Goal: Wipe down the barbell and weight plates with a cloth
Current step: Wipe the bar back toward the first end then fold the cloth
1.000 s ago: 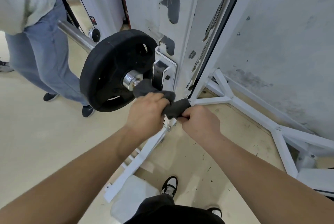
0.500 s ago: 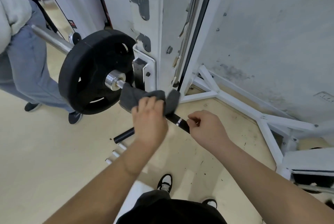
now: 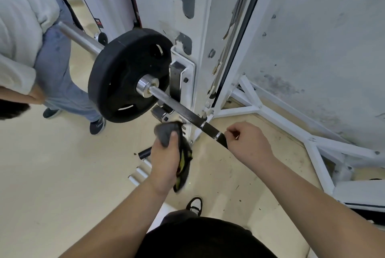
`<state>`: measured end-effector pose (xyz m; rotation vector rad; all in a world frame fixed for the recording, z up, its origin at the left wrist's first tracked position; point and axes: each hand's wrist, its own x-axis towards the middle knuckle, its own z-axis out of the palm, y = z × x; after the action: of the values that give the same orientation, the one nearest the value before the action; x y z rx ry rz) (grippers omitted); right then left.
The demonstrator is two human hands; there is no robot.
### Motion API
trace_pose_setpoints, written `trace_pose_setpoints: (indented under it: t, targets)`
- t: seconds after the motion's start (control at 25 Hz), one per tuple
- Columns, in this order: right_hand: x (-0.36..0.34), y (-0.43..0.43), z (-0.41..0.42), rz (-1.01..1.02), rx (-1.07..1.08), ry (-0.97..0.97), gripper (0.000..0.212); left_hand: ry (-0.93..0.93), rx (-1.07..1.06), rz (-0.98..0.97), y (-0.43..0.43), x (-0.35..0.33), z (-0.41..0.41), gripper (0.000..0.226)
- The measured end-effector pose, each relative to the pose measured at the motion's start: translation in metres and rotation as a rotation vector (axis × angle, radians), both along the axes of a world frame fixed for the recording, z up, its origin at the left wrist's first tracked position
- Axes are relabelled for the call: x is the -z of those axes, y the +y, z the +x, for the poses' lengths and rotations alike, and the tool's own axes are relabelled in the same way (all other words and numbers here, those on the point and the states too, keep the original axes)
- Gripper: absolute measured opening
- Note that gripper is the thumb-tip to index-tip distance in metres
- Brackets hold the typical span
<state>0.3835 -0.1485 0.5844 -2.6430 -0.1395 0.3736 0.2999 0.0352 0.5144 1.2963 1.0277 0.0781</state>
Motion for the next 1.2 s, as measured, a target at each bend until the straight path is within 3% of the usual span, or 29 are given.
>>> trace_pose_setpoints:
  t: [0.08,0.12,0.24,0.32,0.52,0.76,0.84,0.96,1.12,1.2]
  targets:
    - [0.002,0.007,-0.003,-0.095,-0.069,0.030,0.015,-0.079,-0.176,-0.389,-0.005,-0.012,0.040,0.046]
    - [0.003,0.009,-0.003,-0.135,-0.095,0.033,0.017,-0.083,-0.208,-0.492,-0.017,-0.015,0.051,0.045]
    - [0.003,0.013,0.002,-0.163,-0.117,0.023,0.025,-0.003,-0.061,-0.364,-0.062,-0.014,0.045,0.029]
    - [0.001,0.010,0.004,-0.131,-0.102,0.030,0.025,0.023,0.064,-0.368,-0.073,-0.017,0.028,0.033]
    - [-0.003,-0.031,-0.006,0.069,0.137,0.044,0.021,-0.105,-0.128,-0.617,-0.037,-0.009,0.048,0.038]
    - [-0.005,-0.063,-0.024,0.101,0.205,-0.052,0.024,-0.029,0.088,-0.798,-0.127,-0.024,0.006,0.039]
    - [-0.007,-0.073,-0.030,0.096,0.175,-0.038,0.024,-0.039,0.059,-0.777,-0.113,-0.019,0.013,0.033]
    - [-0.008,-0.090,-0.040,0.055,0.114,-0.047,0.017,-0.130,-0.157,-0.721,-0.096,-0.013,0.032,0.028]
    - [-0.010,-0.112,-0.061,0.060,0.066,-0.063,0.016,-0.028,0.148,-0.658,-0.175,-0.020,-0.009,0.037]
    - [-0.012,-0.126,-0.073,0.072,0.053,-0.076,0.016,0.002,0.170,-0.655,-0.175,-0.024,-0.014,0.033]
